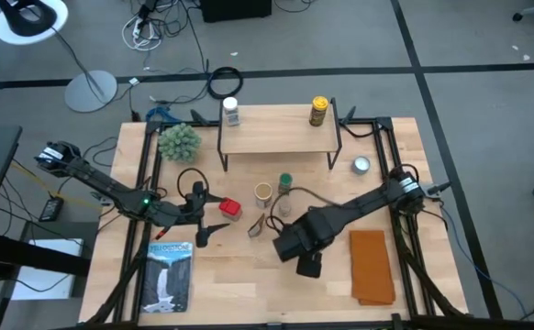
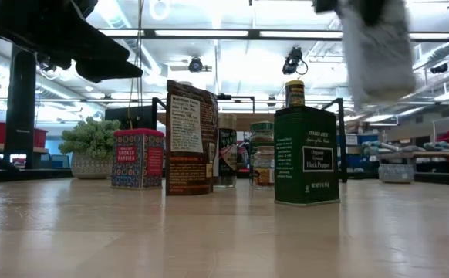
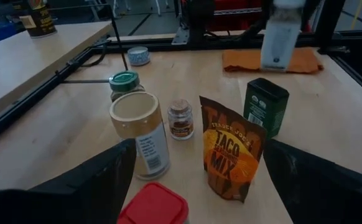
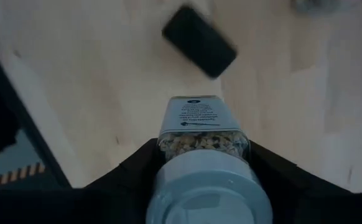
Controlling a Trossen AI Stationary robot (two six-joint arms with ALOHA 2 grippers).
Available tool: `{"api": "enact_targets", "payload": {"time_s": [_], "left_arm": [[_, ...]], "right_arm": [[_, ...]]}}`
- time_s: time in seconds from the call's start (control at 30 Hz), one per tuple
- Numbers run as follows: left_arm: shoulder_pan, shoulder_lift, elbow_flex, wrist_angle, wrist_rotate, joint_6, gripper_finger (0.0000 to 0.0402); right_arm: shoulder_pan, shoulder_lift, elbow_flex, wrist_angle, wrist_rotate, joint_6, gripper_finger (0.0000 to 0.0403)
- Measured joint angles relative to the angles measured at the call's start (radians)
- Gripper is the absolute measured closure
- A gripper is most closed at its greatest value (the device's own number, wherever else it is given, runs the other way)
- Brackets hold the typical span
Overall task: Shelf spices
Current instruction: Put the white seasoning bottle on the shelf
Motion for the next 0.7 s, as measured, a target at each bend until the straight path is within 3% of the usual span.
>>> {"api": "enact_targets", "payload": {"time_s": [0.33,0.7], "left_arm": [[0.000,0.000,0.000,-0.002,0.000,0.023,0.0044],[0.066,0.000,0.000,-0.001,0.041,0.047,0.0044]], "right_arm": [[-0.161,-0.034,0.175,-0.003,0.051,-0.250,0.0210],[-0.442,-0.033,0.201,0.030,0.048,-0.535,0.0210]]}}
